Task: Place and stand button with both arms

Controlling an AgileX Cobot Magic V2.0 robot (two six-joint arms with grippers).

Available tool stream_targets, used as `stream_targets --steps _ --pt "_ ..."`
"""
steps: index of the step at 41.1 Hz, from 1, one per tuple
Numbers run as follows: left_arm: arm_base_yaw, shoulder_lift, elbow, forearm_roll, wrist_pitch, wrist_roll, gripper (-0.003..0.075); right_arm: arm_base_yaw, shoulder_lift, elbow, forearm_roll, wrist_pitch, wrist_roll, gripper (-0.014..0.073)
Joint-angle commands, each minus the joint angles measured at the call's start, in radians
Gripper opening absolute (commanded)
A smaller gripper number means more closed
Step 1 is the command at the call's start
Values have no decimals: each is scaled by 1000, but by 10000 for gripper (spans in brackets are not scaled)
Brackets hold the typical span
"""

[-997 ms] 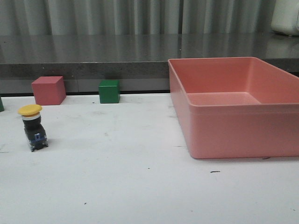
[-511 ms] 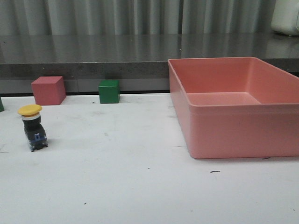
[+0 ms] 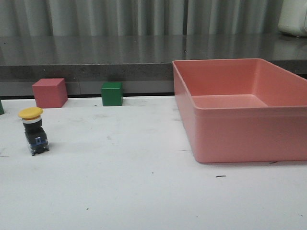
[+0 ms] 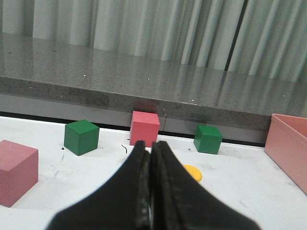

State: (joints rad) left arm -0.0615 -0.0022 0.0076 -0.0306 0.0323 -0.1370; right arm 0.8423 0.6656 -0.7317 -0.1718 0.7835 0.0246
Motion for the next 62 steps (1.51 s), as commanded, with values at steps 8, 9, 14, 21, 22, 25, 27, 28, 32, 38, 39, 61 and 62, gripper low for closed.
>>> stream_targets --steps 8,9,14,21,22,25,27,28,32,38,39,61,62 --pt "0 -24 16 -3 -85 -3 -20 -4 -1 -26 -12 -58 -6 -68" --pt "0 -24 16 -3 -85 -3 -20 -4 -2 -26 -12 -60 -6 -68" --pt "0 -24 16 -3 -85 -3 -20 -38 -51 11 -15 -68 -6 -68" --pt "0 -23 16 -3 -85 -3 -20 -268 -232 188 124 -249 -6 -68" --pt "0 -23 16 -3 -85 -3 -20 -307 -280 224 136 -284 -6 -68" --pt "0 -23 16 -3 -85 -3 -20 -431 -403 356 137 -397 -6 -68" --pt "0 -23 16 -3 -85 -3 -20 -486 -461 422 143 -461 -6 -68" --pt "0 -23 16 -3 -85 -3 -20 -517 -491 449 156 -491 -6 -68" --pt "0 -23 16 -3 -85 -3 -20 -614 -579 576 197 -626 -6 -68" --pt "0 -23 16 -3 -85 -3 -20 -708 -672 716 207 -767 -6 -68" --pt "0 -23 16 -3 -85 -3 -20 -720 -680 730 207 -783 -6 -68" --pt "0 -23 16 -3 -85 -3 -20 -753 -694 755 207 -823 -6 -68" --pt "0 -23 16 -3 -85 -3 -20 -753 -694 755 207 -823 -6 -68"
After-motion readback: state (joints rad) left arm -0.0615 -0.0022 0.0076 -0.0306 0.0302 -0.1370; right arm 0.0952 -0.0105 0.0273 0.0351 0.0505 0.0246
